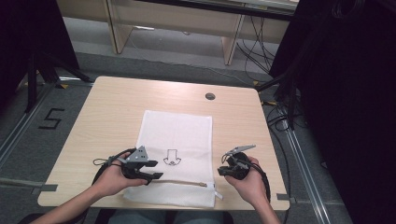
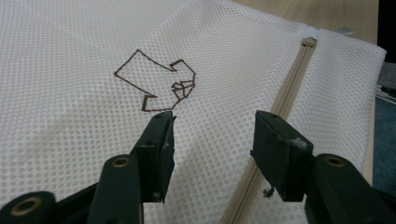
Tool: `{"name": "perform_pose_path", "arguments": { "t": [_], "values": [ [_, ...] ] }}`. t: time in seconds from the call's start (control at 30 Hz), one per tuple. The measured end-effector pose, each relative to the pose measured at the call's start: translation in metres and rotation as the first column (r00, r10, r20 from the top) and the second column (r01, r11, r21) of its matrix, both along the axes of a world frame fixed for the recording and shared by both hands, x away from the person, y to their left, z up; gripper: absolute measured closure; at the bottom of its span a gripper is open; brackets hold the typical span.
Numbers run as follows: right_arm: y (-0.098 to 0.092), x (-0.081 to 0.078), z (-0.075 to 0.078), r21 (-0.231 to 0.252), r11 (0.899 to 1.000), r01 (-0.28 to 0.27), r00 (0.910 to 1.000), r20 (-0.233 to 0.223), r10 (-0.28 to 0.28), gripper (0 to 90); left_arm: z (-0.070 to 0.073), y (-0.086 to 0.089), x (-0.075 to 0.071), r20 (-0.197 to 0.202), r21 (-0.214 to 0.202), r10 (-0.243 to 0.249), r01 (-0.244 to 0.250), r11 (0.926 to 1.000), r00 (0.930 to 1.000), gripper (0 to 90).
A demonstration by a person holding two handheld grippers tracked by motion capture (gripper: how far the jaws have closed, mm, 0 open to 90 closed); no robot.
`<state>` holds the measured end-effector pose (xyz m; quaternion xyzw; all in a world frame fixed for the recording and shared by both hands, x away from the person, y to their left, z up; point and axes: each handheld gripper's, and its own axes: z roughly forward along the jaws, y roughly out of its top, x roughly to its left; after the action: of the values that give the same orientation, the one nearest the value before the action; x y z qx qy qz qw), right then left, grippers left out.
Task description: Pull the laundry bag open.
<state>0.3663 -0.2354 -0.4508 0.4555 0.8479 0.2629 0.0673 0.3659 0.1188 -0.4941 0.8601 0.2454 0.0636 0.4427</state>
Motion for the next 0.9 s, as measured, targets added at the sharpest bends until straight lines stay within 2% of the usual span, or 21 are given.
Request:
{"name": "perform_pose_path", "arguments": {
  "t": [0.07,0.17,0.23,0.27,0.3,0.33,0.37,0.43,0.47,0.5,0.53,0.57,0.6,0.63,0.67,0.7,0.77,0.8,0.83,0.87,0.9],
  "values": [
    [0.002,-0.002,0.001,0.000,1.000,0.005,0.9998,-0.018,-0.005,87.4,-0.001,-0.003,-0.001,0.008,-0.004,0.000,0.000,1.0000,1.0000,50.0],
    [0.007,-0.005,0.002,-0.064,0.997,-0.032,0.9993,-0.022,0.031,90.0,-0.002,-0.006,-0.003,0.025,0.016,-0.020,0.019,0.9997,0.9995,51.7],
    [0.010,-0.007,0.002,-0.062,0.997,-0.035,0.9987,-0.040,0.032,90.0,-0.004,-0.009,-0.005,0.017,0.002,-0.014,0.014,0.9999,0.9998,52.0],
    [0.013,-0.009,0.003,-0.052,0.998,-0.022,0.9964,-0.082,0.018,90.0,-0.004,-0.011,-0.006,0.023,0.006,-0.019,0.019,0.9998,0.9995,52.5],
    [0.013,-0.009,0.003,-0.052,0.998,-0.022,0.9964,-0.082,0.018,90.0,-0.003,-0.011,-0.007,0.037,0.015,-0.024,0.023,0.9996,0.9990,52.5],
    [0.016,-0.011,0.003,-0.035,0.999,-0.004,0.9927,-0.121,0.000,90.0,-0.003,-0.011,-0.008,0.033,0.025,-0.028,0.027,0.9993,0.9991,52.6],
    [0.014,-0.010,0.000,-0.037,0.998,-0.040,0.9949,-0.094,0.037,90.0,-0.002,-0.012,-0.010,0.037,0.019,-0.029,0.028,0.9994,0.9989,52.5],
    [0.015,-0.010,-0.002,-0.038,0.999,-0.039,0.9949,-0.095,0.036,90.0,-0.003,-0.013,-0.010,0.042,0.016,-0.037,0.036,0.9992,0.9985,52.3],
    [0.016,-0.010,-0.002,-0.037,0.999,-0.027,0.9931,-0.115,0.023,90.0,-0.003,-0.013,-0.010,0.035,0.012,-0.031,0.031,0.9995,0.9989,52.3],
    [0.019,-0.008,-0.006,-0.055,0.997,-0.055,0.9922,-0.115,0.048,90.0,-0.003,-0.013,-0.009,0.045,0.016,-0.044,0.043,0.9989,0.9980,52.2],
    [0.019,-0.008,-0.006,-0.055,0.997,-0.055,0.9922,-0.115,0.048,90.0,-0.003,-0.013,-0.008,0.046,0.023,-0.046,0.045,0.9987,0.9979,52.2],
    [0.021,-0.008,-0.007,-0.063,0.997,-0.046,0.9908,-0.130,0.038,90.0,-0.004,-0.014,-0.009,0.032,0.002,-0.034,0.034,0.9994,0.9989,52.3],
    [0.024,-0.008,-0.009,-0.067,0.996,-0.057,0.9879,-0.148,0.047,90.0,-0.004,-0.015,-0.009,0.026,0.007,-0.035,0.035,0.9994,0.9990,52.2],
    [0.025,-0.006,-0.012,-0.066,0.994,-0.093,0.9867,-0.139,0.083,90.0,-0.004,-0.015,-0.008,0.026,0.005,-0.039,0.039,0.9992,0.9989,52.3],
    [0.027,-0.006,-0.015,-0.061,0.993,-0.104,0.9835,-0.155,0.094,90.0,-0.004,-0.017,-0.009,0.017,-0.013,-0.039,0.039,0.9992,0.9991,52.2],
    [0.028,-0.006,-0.016,-0.063,0.993,-0.098,0.9819,-0.168,0.087,90.0,-0.005,-0.017,-0.008,0.029,-0.016,-0.052,0.053,0.9985,0.9982,52.2],
    [0.031,-0.005,-0.019,-0.074,0.990,-0.124,0.9785,-0.175,0.109,90.0,-0.005,-0.018,-0.008,0.031,-0.001,-0.057,0.057,0.9984,0.9979,51.0],
    [0.031,-0.005,-0.019,-0.074,0.990,-0.124,0.9785,-0.175,0.109,90.0,-0.005,-0.019,-0.008,0.043,-0.004,-0.064,0.065,0.9979,0.9970,51.0],
    [0.032,-0.006,-0.019,-0.079,0.992,-0.103,0.9782,-0.189,0.087,90.0,-0.005,-0.019,-0.009,0.029,0.000,-0.060,0.060,0.9982,0.9978,50.3],
    [0.031,-0.004,-0.021,-0.077,0.987,-0.139,0.9766,-0.176,0.124,90.0,-0.006,-0.019,-0.009,0.038,0.002,-0.053,0.053,0.9986,0.9978,50.2],
    [0.031,-0.005,-0.022,-0.079,0.989,-0.125,0.9763,-0.187,0.109,90.0,-0.006,-0.019,-0.009,0.037,0.003,-0.054,0.054,0.9986,0.9979,50.2]
  ]
}}
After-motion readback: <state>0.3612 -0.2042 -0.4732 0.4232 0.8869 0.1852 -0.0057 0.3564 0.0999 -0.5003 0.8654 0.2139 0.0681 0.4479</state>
